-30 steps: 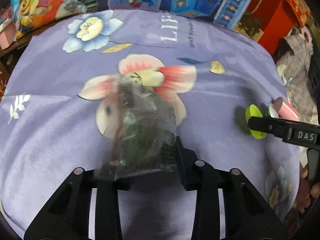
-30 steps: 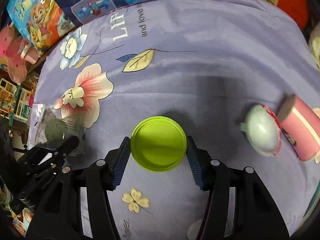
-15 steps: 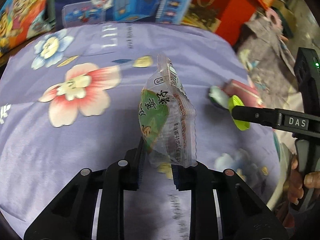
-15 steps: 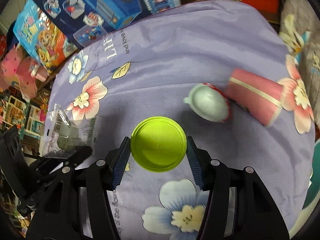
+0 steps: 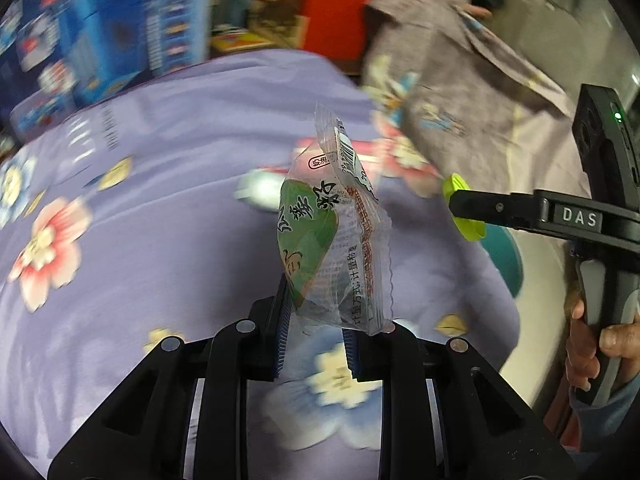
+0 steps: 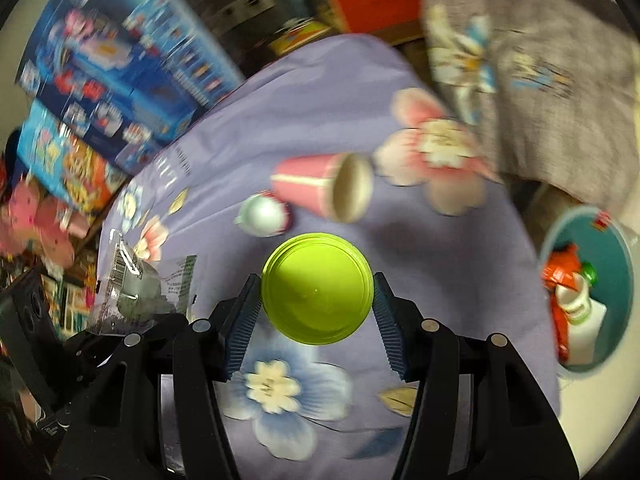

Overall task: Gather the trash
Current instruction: 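Lift and carry the snack bag and green lid over the wastebasket, then open both grippers to drop the bag and lid into the wastebasket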

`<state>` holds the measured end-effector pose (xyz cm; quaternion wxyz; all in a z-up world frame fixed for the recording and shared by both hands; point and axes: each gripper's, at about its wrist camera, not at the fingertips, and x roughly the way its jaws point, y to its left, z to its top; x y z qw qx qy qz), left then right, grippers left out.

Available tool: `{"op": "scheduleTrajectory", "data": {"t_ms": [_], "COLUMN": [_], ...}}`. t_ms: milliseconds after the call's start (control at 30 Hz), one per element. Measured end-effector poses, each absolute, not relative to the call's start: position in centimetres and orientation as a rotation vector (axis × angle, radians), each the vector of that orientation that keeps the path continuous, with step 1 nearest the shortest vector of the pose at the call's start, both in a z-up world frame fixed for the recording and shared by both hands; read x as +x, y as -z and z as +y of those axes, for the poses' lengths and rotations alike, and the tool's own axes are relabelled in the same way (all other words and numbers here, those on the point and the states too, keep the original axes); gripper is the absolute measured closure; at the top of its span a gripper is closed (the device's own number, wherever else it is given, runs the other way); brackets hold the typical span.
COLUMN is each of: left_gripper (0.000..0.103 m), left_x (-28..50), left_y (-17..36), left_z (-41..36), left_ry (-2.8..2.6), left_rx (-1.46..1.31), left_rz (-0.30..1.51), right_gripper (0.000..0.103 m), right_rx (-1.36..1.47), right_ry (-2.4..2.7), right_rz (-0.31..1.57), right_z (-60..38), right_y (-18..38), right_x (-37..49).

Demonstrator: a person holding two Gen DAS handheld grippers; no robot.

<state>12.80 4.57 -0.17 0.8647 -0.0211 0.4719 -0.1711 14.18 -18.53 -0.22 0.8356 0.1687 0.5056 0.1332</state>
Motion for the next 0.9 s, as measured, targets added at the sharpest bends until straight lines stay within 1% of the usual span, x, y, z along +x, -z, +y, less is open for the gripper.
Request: {"op": "scheduleTrajectory", "data": {"t_ms": [533,733,900], "left_gripper": [0.079,0.079,0.079], "left_x": [12.5,12.5,12.6], "left_y": [1.2,3.2,4.8], "left_z": [-16.4,-22.8,-26.3], "left_ry": [0.644,0.713,0.742], "left_rx": [0.191,0.256,0.301], "left_rz": [1.054,1.108,1.146], "right_gripper": [0.049,0.049,0.049], "right_rx": [0.633,0.694,0.725], "right_ry": [0.037,0.096,0.100], "right_rz": [0.970,0.990,1.012], "right_z": [-42.3,-46.8,-48.1], "right_y": [3.0,5.2,6.6], "right_x": [6.4,4.8,4.8]}}
